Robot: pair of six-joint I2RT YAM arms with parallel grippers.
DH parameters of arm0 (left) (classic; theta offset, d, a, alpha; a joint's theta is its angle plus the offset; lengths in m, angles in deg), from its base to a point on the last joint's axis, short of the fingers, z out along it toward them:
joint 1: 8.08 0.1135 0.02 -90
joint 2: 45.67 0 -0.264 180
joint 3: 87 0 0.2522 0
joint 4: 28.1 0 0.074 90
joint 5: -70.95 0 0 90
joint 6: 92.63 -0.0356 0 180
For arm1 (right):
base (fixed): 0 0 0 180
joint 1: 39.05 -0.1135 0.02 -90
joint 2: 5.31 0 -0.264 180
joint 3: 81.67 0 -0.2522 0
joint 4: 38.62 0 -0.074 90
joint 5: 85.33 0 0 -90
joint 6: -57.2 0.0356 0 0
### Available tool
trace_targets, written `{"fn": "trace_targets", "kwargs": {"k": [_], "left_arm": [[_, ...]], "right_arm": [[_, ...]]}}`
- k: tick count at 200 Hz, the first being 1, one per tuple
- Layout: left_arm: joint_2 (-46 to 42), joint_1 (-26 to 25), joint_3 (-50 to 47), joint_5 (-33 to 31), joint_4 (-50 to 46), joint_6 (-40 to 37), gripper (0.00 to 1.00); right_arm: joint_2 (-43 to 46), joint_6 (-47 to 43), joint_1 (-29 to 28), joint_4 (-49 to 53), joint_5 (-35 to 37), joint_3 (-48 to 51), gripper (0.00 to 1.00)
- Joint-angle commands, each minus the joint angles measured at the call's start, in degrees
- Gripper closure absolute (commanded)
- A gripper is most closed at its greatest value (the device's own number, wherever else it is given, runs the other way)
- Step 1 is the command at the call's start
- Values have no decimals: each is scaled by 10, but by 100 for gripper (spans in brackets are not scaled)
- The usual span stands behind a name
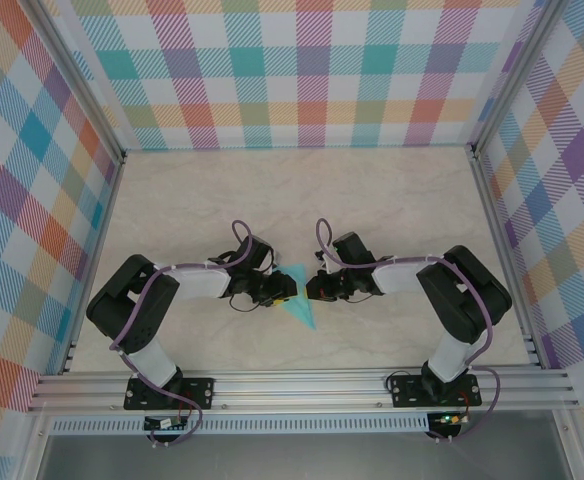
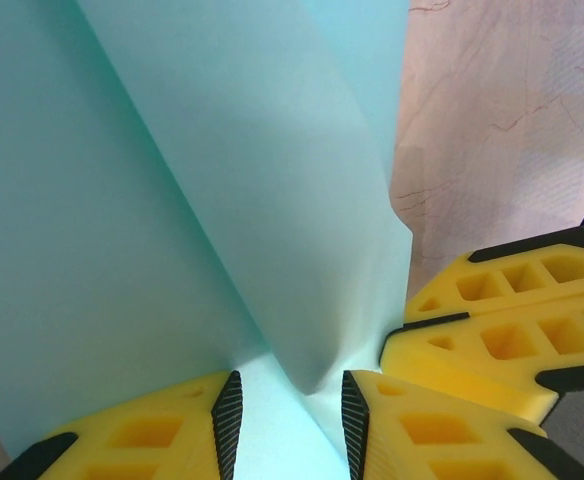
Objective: Fold a paper plane with a square sheet of paper (fold left side to right side)
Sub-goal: Fourth fold the wing at the center of the table.
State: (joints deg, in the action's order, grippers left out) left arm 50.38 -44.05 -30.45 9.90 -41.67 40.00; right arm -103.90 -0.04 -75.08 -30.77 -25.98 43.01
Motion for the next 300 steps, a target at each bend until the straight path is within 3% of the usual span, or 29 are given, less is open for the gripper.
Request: {"fn": "trace_targets", "kwargs": {"k": [1, 125, 191, 244, 300], "left_arm": [[-6, -4, -11, -18, -24, -8, 65], [-8, -4, -13, -19, -26, -8, 65], [-35, -3, -4, -16, -36, -14, 65], [-66, -2, 36, -20, -82, -36, 72], [-7, 3, 89, 0, -69, -47, 79]], "right_arm": [[-8, -16, 2, 20, 8, -12, 94], [-24, -26, 1, 38, 17, -22, 93], [-35, -39, 0, 109, 48, -40, 93], [-56, -42, -5, 123, 53, -49, 93], [-55, -40, -7, 125, 58, -48, 93]]}}
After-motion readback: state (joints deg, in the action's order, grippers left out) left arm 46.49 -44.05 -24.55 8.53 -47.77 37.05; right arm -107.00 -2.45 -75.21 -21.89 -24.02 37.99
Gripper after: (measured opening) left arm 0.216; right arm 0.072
